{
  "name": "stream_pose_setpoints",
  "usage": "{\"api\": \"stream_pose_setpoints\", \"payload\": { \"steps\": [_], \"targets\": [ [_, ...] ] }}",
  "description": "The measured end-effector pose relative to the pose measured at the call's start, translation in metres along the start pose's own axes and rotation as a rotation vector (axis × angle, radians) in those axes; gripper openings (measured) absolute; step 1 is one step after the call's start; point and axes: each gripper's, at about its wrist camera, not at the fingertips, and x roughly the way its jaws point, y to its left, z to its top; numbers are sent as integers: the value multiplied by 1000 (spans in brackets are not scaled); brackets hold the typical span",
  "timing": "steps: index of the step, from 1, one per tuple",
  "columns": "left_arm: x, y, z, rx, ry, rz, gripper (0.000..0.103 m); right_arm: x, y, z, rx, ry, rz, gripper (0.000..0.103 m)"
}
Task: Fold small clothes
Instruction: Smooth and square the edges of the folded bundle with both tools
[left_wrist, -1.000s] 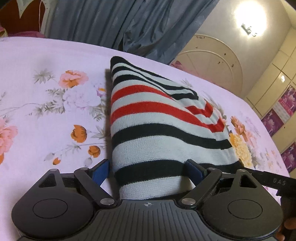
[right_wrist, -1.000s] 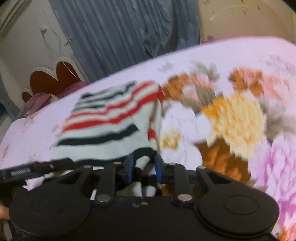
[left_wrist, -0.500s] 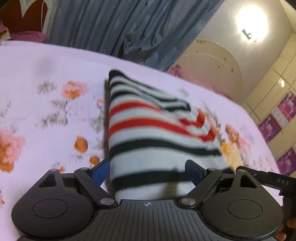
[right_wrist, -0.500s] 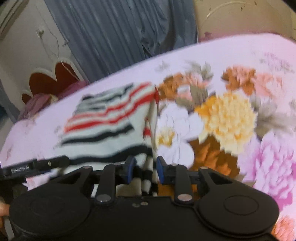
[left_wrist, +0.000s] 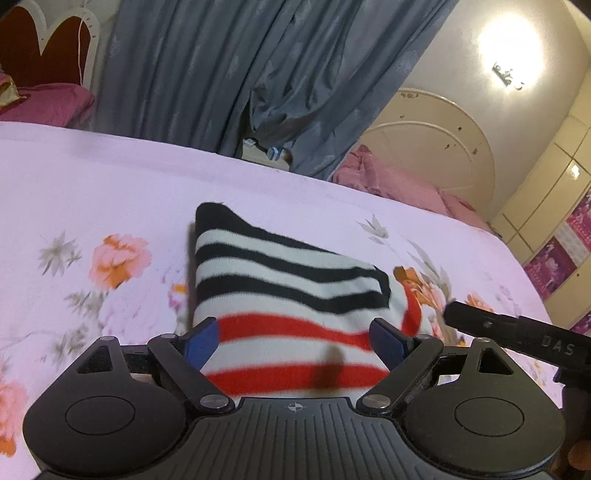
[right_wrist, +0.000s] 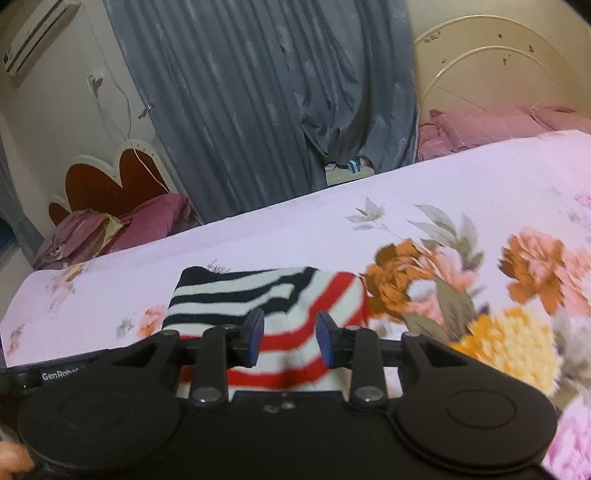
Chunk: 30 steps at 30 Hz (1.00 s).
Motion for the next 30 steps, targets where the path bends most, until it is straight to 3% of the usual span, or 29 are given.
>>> {"api": "stream_pose_setpoints", "payload": {
  "steps": [10,14,21,30],
  "targets": [
    [47,-1,18,14,22,61,87,69,-5,14,-29,47,-79,32],
    [60,-5,10,94,33,84,87,90,-11,2,-88,78,-151,31],
    [56,-4,9,108,25,78,87,93,-21,-1,-59,65,-140,30],
    [31,-6,5,108,1,78,87,62,-18,3,-28,44,-97,36]
  ]
}}
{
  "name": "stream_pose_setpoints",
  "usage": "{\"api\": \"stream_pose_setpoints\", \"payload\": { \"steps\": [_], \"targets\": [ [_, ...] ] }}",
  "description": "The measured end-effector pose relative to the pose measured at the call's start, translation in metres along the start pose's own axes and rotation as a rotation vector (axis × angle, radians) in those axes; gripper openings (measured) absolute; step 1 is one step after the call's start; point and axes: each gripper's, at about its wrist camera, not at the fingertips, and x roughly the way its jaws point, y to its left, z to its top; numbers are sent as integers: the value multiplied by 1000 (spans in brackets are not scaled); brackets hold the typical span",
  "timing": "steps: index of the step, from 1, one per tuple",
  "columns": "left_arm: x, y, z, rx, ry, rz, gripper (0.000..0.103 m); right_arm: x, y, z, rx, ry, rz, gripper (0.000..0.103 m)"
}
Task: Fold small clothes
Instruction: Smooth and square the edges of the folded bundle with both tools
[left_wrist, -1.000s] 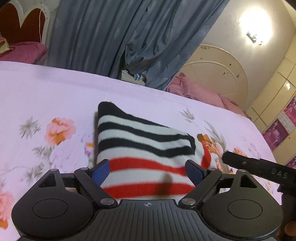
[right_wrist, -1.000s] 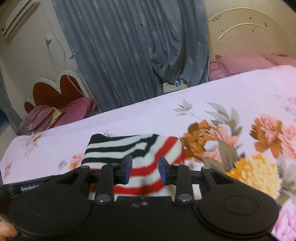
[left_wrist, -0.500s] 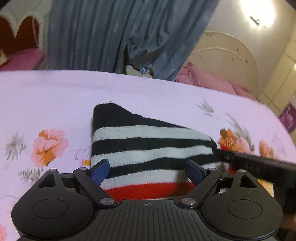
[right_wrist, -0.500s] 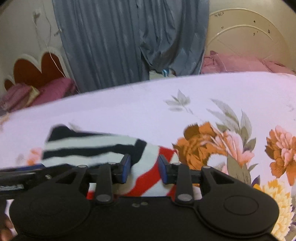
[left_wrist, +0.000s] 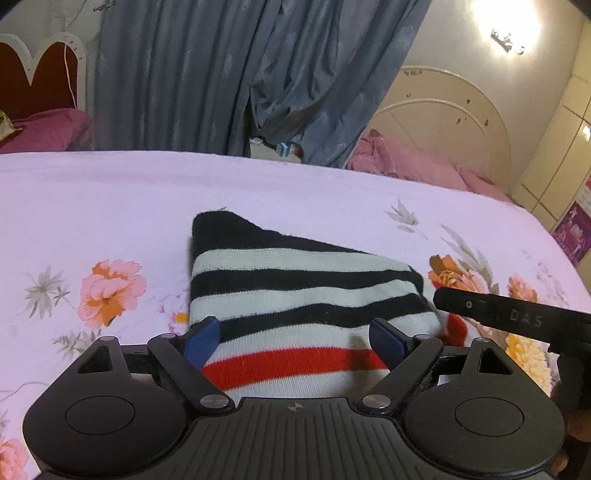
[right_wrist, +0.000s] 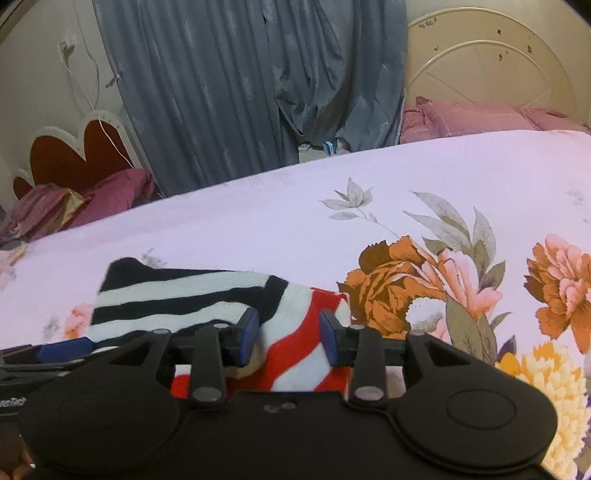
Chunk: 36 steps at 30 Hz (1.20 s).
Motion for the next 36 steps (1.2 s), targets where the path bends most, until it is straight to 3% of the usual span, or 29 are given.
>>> {"api": "stream_pose_setpoints", "payload": {
  "steps": [12,17,23,26,32,36],
  "targets": [
    [-42,-3,-36,16,-9,-42,87,-52,15,-35,-121,-28,24,36],
    [-34,2,-51,38,15,-7,87,-41,15,-52,-180,18,-21,33],
    [-28,21,-57,-127,71,-40,88,-36,7,-56,-142,31,-28,38],
    [-42,11,-60,-65,43,-29,88,-52,4,-54,-122,25,-4,37],
    [-73,6,-72,-43,26,-69,88,-95,6,-69,-151,-5,33,36],
    [-82,4,-88,-21,35,-58,88,-111,5,-86,-134,8,38,35]
  ]
}}
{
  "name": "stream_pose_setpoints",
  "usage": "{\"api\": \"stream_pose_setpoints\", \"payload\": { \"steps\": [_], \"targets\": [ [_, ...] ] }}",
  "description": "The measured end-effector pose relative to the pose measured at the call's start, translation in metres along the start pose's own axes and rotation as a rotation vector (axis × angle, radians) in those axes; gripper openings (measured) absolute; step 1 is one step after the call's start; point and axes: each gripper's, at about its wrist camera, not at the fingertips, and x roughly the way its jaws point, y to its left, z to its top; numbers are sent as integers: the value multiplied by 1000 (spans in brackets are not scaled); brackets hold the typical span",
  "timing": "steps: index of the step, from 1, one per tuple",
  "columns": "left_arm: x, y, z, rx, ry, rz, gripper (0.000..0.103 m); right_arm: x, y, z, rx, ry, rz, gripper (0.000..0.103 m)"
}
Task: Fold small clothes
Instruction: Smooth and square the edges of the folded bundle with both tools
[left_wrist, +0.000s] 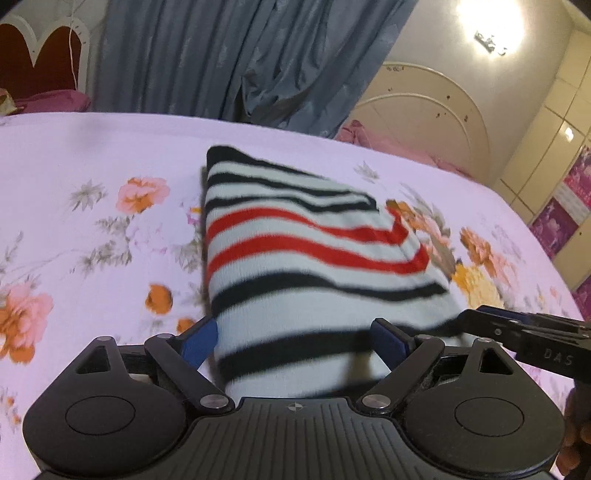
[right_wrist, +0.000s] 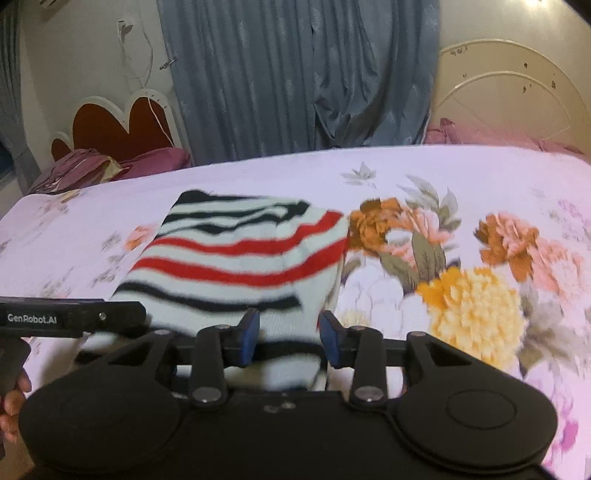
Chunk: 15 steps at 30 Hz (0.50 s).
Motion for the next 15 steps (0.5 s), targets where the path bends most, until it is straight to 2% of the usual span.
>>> {"api": "stream_pose_setpoints", "payload": {
  "steps": [3,7,12,15],
  "targets": [
    [3,8,-12,-59,44,-15,88,-6,-4,-14,37,13,-6,31],
    [12,12,-24,-64,65,-18,88,-4,-11,-30,78,43,-17,24],
    [12,12,-26,-55,70,-20,88,5,-20,-39,144,76,4,25],
    [10,10,-20,-64,88,-10,88,2,-19,-38,122,84,0,31]
  ]
}}
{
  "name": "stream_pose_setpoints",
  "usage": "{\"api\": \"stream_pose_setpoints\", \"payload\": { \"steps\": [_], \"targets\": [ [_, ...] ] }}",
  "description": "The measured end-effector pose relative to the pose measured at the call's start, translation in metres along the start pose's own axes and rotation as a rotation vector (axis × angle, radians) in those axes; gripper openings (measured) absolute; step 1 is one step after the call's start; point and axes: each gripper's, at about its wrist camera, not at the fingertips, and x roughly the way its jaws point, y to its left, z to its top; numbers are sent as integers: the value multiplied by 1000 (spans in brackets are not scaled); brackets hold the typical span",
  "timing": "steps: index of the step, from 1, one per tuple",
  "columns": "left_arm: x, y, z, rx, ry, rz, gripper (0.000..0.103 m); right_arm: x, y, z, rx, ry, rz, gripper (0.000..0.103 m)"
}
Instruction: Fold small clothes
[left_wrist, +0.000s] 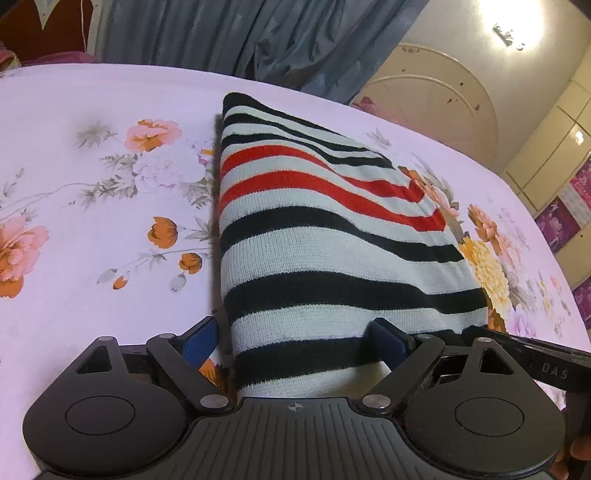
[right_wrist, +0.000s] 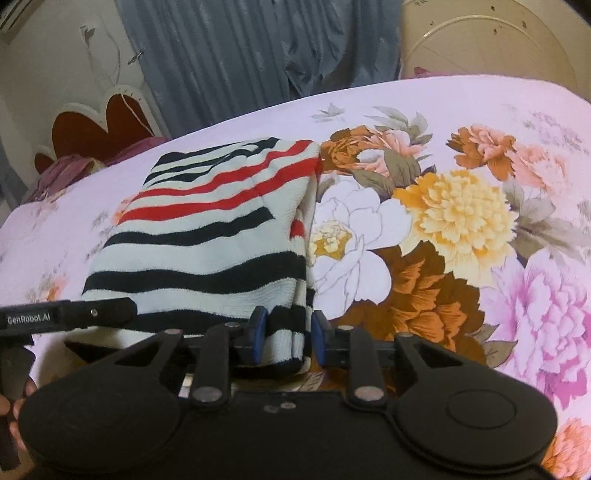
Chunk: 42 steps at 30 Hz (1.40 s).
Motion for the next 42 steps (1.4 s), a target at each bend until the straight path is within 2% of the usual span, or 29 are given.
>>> {"api": "stream_pose_setpoints", "payload": {
  "steps": [6,9,11,22,23,25,29,33,36,38,39,40,42],
  "targets": [
    [-8,-6,11,-1,12,16,88,-10,-8,15,38,-18,28,54],
    [-12,-8,19,-6,-1,15,91,-11,-7,26,35,-35,44,62],
    [-13,-10,25,-6,-10,17,100,-8,-8,34,51,-38,54,62],
    [5,-8,51,-52,0,13,101,22,-13,63,91,-13,104,68],
    [9,-6,53,-54,3,11,101,26,-15,65,97,-9,106,69],
    [19,-2,55,-67,22,7,101,35,-20,68,115,3,114,78],
    [41,7,53,-107,70,-39,101,60,-32,70,172,57,170,78],
    [48,4,50,-70,48,-68,101,78,-37,66,208,62,248,79],
    [52,0,51,-66,41,-67,101,86,-33,64,216,77,299,61],
    [52,0,52,-75,39,-69,99,88,-29,65,203,68,297,60],
    [52,-1,53,-74,39,-68,97,88,-29,65,204,71,298,56],
    [51,-2,53,-69,39,-65,94,87,-29,66,208,75,304,47],
    [50,-2,54,-71,38,-64,88,86,-28,67,191,77,303,42]
  ]
}}
